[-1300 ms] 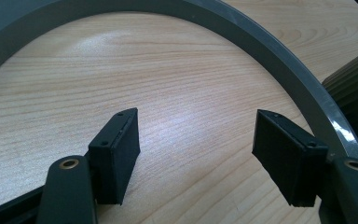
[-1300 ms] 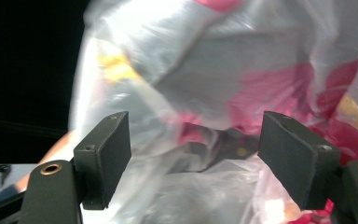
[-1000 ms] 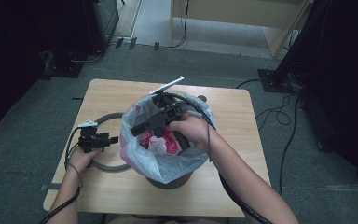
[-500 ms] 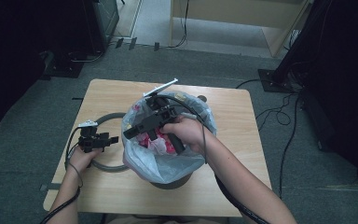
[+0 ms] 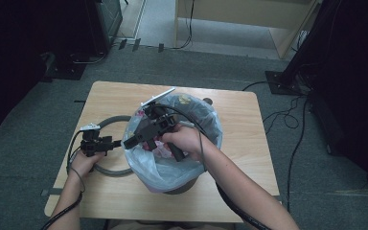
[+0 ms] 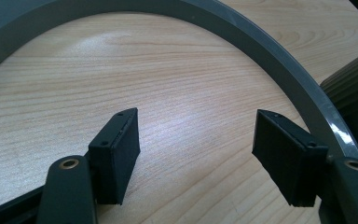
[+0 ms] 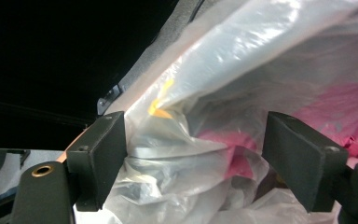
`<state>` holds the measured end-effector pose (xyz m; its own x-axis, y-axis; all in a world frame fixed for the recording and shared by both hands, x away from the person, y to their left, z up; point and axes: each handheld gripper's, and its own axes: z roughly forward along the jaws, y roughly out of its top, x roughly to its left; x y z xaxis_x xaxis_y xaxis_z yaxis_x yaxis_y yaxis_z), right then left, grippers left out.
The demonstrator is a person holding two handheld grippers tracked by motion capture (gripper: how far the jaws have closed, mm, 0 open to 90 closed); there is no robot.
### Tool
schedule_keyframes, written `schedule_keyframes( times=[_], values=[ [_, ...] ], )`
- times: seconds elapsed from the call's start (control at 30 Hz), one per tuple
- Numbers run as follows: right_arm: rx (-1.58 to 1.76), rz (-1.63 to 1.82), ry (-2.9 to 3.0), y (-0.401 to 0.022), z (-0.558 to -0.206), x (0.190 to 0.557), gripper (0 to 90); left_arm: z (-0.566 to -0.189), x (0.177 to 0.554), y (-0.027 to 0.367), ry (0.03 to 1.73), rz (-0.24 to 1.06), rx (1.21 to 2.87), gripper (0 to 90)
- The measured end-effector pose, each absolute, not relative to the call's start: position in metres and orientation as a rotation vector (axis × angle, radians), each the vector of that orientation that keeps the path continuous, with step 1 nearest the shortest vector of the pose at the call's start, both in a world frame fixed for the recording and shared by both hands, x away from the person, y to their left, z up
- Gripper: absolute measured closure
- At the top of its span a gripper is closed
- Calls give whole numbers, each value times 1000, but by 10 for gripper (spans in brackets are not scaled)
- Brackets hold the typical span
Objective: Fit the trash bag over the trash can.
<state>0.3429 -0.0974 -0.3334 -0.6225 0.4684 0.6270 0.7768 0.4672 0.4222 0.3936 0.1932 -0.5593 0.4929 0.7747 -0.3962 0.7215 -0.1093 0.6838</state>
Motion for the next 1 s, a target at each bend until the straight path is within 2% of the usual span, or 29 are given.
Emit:
schedule_keyframes(
  times=[0.53,1.0],
  values=[
    [-961,-1119,-2283,-134,-311,344,247,-559,393,193,1248,80,1852,321],
    [-934,-1031,-2327,-135,-334,340,251,-559,394,193,1249,77,1849,321]
  ],
)
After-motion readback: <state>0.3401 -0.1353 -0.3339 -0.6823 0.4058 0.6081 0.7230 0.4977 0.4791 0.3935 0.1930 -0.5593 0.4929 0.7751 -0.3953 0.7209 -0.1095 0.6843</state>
